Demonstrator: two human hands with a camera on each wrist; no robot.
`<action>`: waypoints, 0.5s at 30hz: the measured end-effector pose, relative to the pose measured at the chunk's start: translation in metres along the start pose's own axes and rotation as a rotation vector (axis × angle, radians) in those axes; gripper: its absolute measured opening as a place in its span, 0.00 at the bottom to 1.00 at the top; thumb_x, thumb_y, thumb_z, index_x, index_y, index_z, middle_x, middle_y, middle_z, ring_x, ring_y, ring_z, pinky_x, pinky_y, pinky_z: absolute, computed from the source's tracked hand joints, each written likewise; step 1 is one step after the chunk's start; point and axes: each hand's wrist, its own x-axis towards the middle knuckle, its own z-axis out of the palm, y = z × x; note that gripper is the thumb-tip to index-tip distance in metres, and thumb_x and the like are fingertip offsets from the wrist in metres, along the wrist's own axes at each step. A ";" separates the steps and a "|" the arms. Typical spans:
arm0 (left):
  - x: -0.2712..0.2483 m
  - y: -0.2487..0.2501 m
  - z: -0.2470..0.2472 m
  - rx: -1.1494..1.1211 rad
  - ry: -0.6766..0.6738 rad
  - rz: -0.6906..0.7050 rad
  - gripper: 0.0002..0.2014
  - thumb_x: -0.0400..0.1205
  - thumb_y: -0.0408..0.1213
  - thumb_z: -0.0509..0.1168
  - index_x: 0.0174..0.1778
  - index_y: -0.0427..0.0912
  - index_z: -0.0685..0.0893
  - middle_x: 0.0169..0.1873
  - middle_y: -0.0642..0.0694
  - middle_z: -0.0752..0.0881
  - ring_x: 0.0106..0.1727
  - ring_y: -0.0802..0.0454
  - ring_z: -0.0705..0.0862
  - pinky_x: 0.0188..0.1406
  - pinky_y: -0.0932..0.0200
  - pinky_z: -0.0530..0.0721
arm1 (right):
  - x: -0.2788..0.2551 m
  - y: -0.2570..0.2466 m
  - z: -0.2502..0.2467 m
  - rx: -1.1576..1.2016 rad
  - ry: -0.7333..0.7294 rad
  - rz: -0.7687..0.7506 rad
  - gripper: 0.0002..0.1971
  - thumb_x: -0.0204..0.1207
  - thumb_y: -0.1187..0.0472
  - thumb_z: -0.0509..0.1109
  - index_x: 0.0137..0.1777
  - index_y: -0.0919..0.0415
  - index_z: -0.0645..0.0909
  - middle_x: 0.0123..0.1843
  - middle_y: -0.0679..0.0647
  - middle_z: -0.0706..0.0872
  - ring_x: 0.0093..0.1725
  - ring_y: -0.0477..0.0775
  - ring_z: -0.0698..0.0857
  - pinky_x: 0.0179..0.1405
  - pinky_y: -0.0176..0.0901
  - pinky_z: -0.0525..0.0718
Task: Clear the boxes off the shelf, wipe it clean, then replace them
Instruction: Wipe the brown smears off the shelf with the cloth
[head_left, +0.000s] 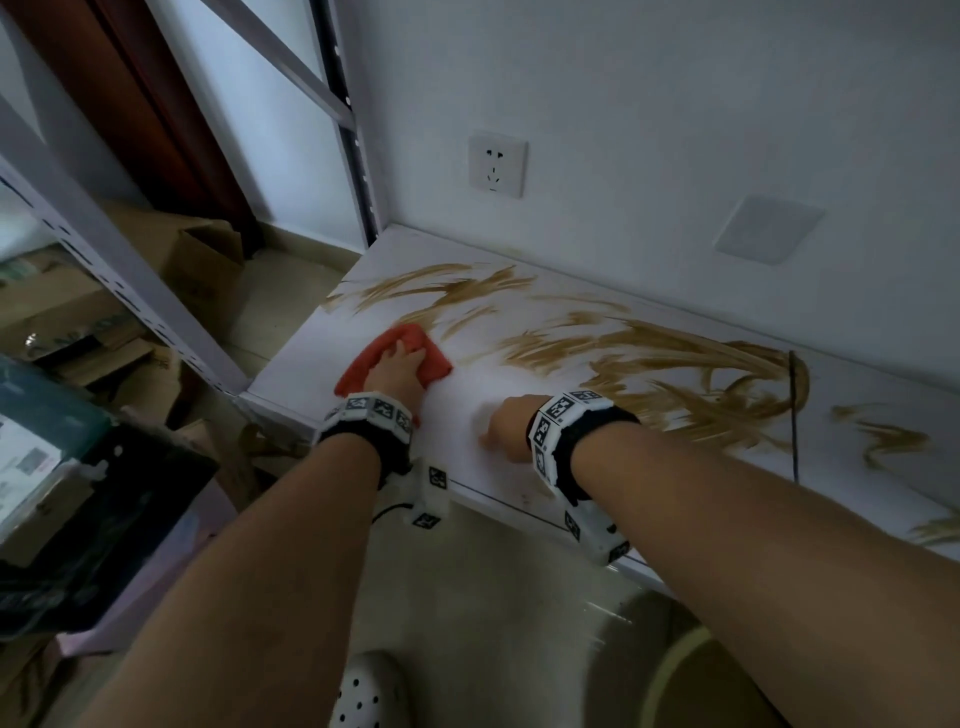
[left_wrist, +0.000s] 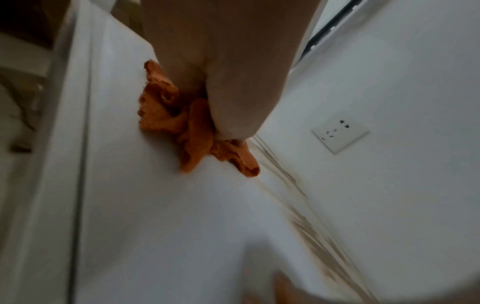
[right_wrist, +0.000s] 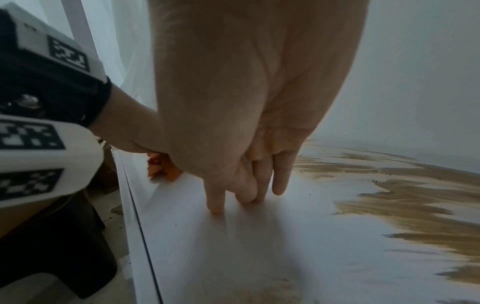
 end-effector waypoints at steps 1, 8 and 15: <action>-0.002 0.013 0.001 0.013 -0.012 0.049 0.37 0.80 0.31 0.64 0.83 0.48 0.56 0.84 0.41 0.48 0.83 0.40 0.53 0.82 0.45 0.58 | 0.001 0.000 -0.001 -0.018 -0.031 -0.009 0.20 0.81 0.57 0.64 0.73 0.57 0.74 0.69 0.54 0.79 0.60 0.58 0.82 0.52 0.44 0.78; -0.030 0.044 0.012 -0.168 -0.112 0.250 0.25 0.87 0.44 0.53 0.82 0.55 0.59 0.78 0.37 0.66 0.71 0.38 0.76 0.68 0.48 0.79 | -0.003 0.004 0.000 -0.014 -0.024 -0.034 0.18 0.79 0.62 0.64 0.69 0.58 0.75 0.61 0.58 0.82 0.53 0.61 0.82 0.51 0.46 0.81; -0.044 -0.019 0.002 -0.218 0.221 -0.047 0.17 0.88 0.35 0.49 0.67 0.33 0.76 0.68 0.38 0.78 0.70 0.42 0.75 0.70 0.53 0.71 | -0.003 0.001 -0.011 0.078 0.159 -0.011 0.15 0.81 0.67 0.56 0.63 0.64 0.79 0.61 0.63 0.82 0.48 0.60 0.81 0.47 0.47 0.78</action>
